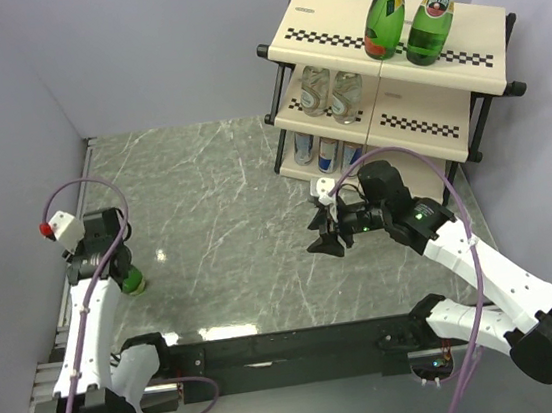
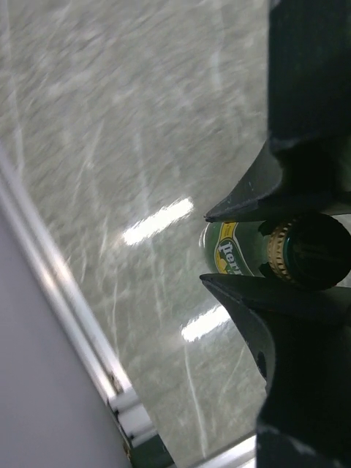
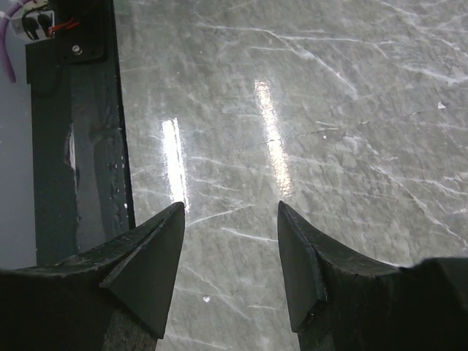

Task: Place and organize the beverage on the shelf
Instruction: Pick up the drink from the center of the board, then place the drink on the shelf.

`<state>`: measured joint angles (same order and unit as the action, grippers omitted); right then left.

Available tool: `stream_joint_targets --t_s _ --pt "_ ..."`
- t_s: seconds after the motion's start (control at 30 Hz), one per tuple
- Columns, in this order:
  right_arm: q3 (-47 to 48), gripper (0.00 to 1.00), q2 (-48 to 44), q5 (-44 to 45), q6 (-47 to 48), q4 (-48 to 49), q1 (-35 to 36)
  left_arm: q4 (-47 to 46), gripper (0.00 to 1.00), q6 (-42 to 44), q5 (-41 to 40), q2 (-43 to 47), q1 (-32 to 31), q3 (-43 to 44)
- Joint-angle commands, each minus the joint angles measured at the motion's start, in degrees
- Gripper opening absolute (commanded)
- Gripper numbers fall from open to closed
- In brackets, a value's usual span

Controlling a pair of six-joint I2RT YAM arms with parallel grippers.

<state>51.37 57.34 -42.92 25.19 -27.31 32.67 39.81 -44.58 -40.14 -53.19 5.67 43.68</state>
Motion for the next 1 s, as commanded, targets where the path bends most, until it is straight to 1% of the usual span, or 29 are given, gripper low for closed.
stream_joint_targets --t_s 0.0,0.03,0.07,0.1,0.13,0.17,0.27,0.3,0.33,0.37,0.4,0.5,0.53,0.57,0.6,0.63,0.67,0.7,0.73,0.8,0.83,0.87,0.9,0.93,0.97 --pt "1.80 0.61 -0.30 0.20 0.65 0.50 0.38 -9.99 0.00 9.73 9.79 6.06 -0.05 0.70" --pt "1.80 0.61 -0.13 0.20 0.74 0.33 0.29 -11.58 0.00 12.12 13.04 7.21 -0.05 0.79" --pt "1.80 0.61 -0.04 0.29 0.82 0.33 0.29 -12.90 0.00 15.80 20.64 9.22 -0.05 0.79" --pt "1.80 0.61 0.22 -0.06 1.35 0.24 0.38 -15.09 0.00 17.23 24.20 9.85 -0.13 1.23" --pt "1.54 0.61 0.31 -0.41 1.61 0.33 0.38 -15.20 0.00 17.68 27.02 10.21 -0.13 1.84" --pt "1.27 0.61 0.49 -0.94 1.79 0.76 0.38 -15.55 0.00 18.29 33.05 10.56 -0.13 2.28" --pt "-0.66 0.62 0.23 -2.35 3.02 2.86 0.38 -17.65 0.00 20.23 40.38 10.91 -0.84 3.52" --pt "-2.14 0.63 -0.21 -2.78 3.37 3.66 0.38 -18.62 0.00 20.41 45.62 11.09 -1.62 3.34" --pt "-3.03 0.63 -0.47 -3.40 3.64 5.67 0.47 -20.81 0.00 20.67 48.11 11.09 -2.24 3.25" --pt "-4.60 0.64 -0.91 -3.75 3.90 6.65 0.47 -21.87 0.00 20.84 49.79 11.26 -3.03 3.17" --pt "-5.40 0.65 -1.70 -4.01 3.99 7.70 0.56 -22.67 0.00 20.85 51.81 10.92 -5.30 3.51" --pt "-8.47 0.71 -3.37 -4.37 3.29 12.45 0.82 -25.39 0.00 21.55 51.31 9.51 -10.66 4.74" --pt "-9.18 0.73 -3.64 -4.28 2.94 15.07 0.91 -26.01 0.00 21.72 50.52 8.99 -14.60 5.70" --pt "-9.97 0.75 -3.90 -3.93 2.41 16.66 1.08 -26.88 0.00 21.73 49.90 8.37 -16.55 6.41" --pt "-11.46 0.76 -4.34 -3.58 1.02 18.42 1.43 -26.98 0.00 21.64 49.46 6.71 -20.14 8.07" --pt "-12.17 0.77 -4.43 -3.06 0.13 20.17 1.78 -27.07 0.00 21.38 48.67 5.74 -21.74 9.13" --pt "-12.87 0.78 -4.61 -2.27 -1.10 24.63 2.14 -27.07 0.00 21.03 48.23 4.68 -23.23 10.19" --pt "-14.27 0.79 -4.96 0.18 -3.72 27.02 2.57 -26.89 0.00 20.15 47.88 2.41 -25.86 12.28" --pt "-15.07 0.82 -5.13 1.42 -5.05 32.35 3.45 -26.63 0.00 19.53 47.18 1.26 -27.10 13.35" --pt "-17.27 0.84 -5.92 5.19 -7.86 37.66 4.86 -26.19 0.00 17.35 46.91 -2.16 -30.26 16.33" --pt "-17.97 0.86 -6.10 5.56 -8.22 42.64 5.73 -26.19 0.00 16.55 46.39 -3.23 -31.06 17.13" --pt "-19.54 0.87 -6.36 6.35 -8.66 45.39 6.09 -26.28 0.00 14.89 46.03 -5.06 -31.94 17.92" --pt "-20.25 0.89 -6.54 8.96 -10.93 48.37 6.44 -26.45 0.00 14.26 45.51 -6.04 -33.69 19.24" --pt "-20.70 0.91 -6.37 10.03 -12.34 53.54 6.71 -26.37 0.00 13.82 44.54 -6.92 -34.58 19.94" --pt "-20.27 0.92 -5.76 10.74 -13.84 54.81 6.71 -26.28 0.00 13.29 42.88 -8.41 -35.54 20.65"
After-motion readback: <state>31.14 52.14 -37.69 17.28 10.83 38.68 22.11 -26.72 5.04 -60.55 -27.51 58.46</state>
